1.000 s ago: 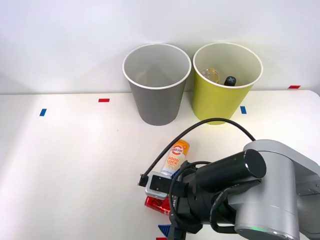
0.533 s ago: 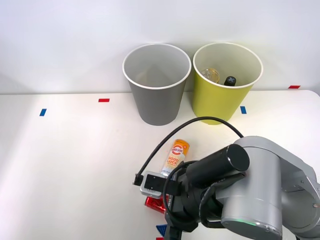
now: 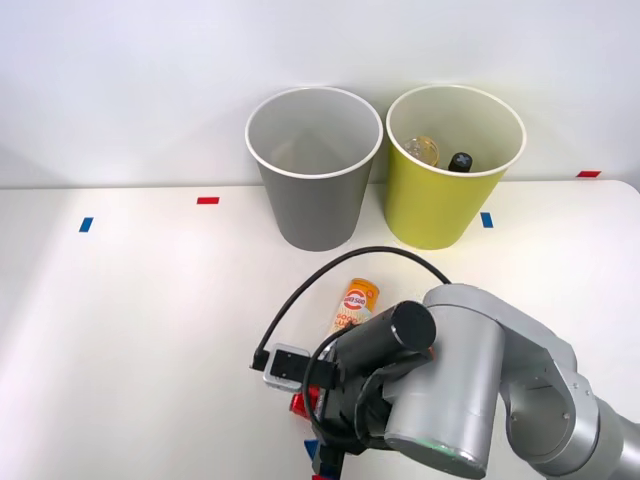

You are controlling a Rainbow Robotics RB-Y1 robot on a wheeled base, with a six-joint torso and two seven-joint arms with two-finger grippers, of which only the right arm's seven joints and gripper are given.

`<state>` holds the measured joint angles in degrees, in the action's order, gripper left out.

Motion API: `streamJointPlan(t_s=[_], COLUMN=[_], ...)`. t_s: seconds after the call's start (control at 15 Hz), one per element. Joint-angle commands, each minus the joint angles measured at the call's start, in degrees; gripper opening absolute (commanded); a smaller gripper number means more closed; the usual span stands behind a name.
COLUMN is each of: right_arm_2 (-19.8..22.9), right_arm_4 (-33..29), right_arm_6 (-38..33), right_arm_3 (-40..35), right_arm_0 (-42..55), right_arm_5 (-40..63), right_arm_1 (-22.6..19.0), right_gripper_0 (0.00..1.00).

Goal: Put cans in the gray bin, plastic bottles in the light green bin

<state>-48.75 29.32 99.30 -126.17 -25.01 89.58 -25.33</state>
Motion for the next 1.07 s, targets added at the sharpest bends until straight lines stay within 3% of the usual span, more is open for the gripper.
streamJointPlan(t_s=[0.07, 0.93, 1.0, 1.07], right_arm_2=[-0.2, -0.2, -0.2, -0.11], right_arm_4=[-0.23, -6.47, -6.47, -6.38], right_arm_6=[0.28, 1.95, 2.21, 2.57], right_arm_3=[3.04, 12.79, 12.88, 12.79], right_arm_0=[0.05, 0.13, 0.13, 0.13], right_arm_5=[0.24, 0.15, 0.24, 0.24], right_arm_1=[1.51, 8.28, 8.36, 8.45], right_gripper_0=[1.0, 1.0, 0.93, 0.72])
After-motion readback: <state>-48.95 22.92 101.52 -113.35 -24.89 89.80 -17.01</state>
